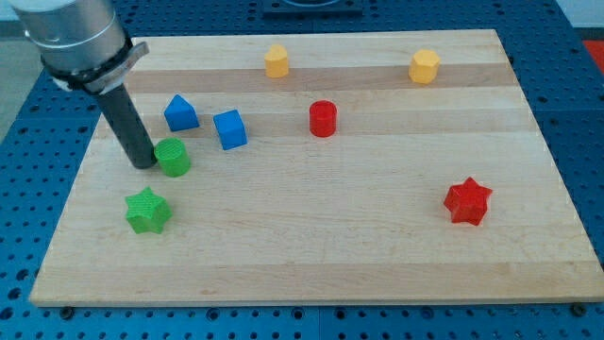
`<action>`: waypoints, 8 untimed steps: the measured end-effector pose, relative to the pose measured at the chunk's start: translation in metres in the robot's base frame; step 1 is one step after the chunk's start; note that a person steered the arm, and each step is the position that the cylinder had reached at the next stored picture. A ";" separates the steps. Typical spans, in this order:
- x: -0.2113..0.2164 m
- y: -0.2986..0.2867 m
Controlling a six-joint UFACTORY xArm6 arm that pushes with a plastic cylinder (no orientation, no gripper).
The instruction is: Slightly push the blue triangle towards the blue cube
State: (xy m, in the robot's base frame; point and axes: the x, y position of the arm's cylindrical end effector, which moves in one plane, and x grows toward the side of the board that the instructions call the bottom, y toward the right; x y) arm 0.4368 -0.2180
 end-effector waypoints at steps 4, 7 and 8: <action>-0.188 0.016; -0.065 0.015; -0.045 0.015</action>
State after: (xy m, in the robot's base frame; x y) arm 0.3920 -0.2031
